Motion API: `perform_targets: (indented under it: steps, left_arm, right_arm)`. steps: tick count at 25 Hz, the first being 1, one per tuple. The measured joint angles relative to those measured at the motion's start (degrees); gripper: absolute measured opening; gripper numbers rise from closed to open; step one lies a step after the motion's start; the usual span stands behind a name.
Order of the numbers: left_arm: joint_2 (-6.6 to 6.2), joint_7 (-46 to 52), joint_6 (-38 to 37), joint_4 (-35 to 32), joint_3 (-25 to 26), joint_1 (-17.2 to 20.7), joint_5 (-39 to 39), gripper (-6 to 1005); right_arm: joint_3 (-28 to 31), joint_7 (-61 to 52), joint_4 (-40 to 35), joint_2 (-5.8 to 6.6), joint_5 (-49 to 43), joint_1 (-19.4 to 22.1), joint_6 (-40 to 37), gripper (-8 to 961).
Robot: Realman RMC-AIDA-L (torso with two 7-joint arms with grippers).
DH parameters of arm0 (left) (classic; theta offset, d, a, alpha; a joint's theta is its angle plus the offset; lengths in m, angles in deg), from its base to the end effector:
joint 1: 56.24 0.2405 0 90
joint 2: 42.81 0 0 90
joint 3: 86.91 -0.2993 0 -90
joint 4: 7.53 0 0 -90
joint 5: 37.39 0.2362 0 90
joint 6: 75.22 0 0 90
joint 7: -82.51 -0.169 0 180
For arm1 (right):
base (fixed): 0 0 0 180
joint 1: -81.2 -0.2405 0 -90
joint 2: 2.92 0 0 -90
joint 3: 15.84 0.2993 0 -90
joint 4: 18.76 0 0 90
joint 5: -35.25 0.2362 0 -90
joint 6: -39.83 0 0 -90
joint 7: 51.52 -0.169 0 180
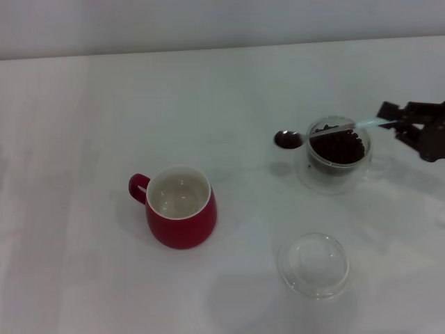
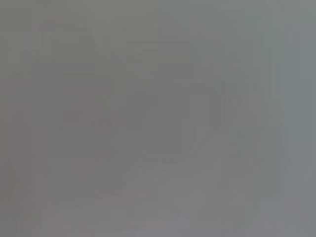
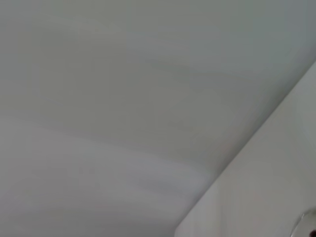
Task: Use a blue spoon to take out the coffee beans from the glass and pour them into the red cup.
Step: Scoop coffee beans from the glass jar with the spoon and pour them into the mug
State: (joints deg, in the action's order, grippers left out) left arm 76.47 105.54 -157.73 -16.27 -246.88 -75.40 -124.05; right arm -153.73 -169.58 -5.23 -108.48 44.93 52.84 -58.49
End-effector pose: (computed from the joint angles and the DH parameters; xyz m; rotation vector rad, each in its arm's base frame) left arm -0.4038 0.3244 -0.0201 -1.2862 -0.7118 -0.9876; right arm 0.4008 0.3244 0.0337 -1.8044 2.0531 1.3183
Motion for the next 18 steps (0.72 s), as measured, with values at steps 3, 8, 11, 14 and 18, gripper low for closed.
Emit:
perform_targets:
  steps: [3, 8, 11, 14, 18]
  left_arm:
    - [0.06, 0.0, 0.17, -0.02, 0.0, -0.09, 0.0, 893]
    - [0.08, 0.0, 0.24, -0.29, 0.0, -0.26, 0.0, 893]
    - [0.08, 0.0, 0.25, -0.41, 0.0, -0.28, 0.03, 893]
    - [0.08, 0.0, 0.25, -0.48, -0.01, -0.28, 0.13, 893]
    - [0.09, 0.0, 0.25, -0.51, -0.06, -0.31, 0.25, 893]
  right_arm:
    - [-0.77, 0.07, 0.05, -1.05, 0.0, -0.76, -0.11, 152]
    - [-2.56, 0.33, -0.02, -3.28, 0.01, -2.22, -0.19, 151]
    - [-3.63, 0.96, -0.11, -5.05, 0.03, -3.33, 0.0, 151]
    - [-4.66, 1.87, -0.05, -6.6, 0.18, -4.25, 0.36, 152]
    - [-4.79, 4.29, -0.09, -8.63, 0.21, -5.46, 1.2, 152]
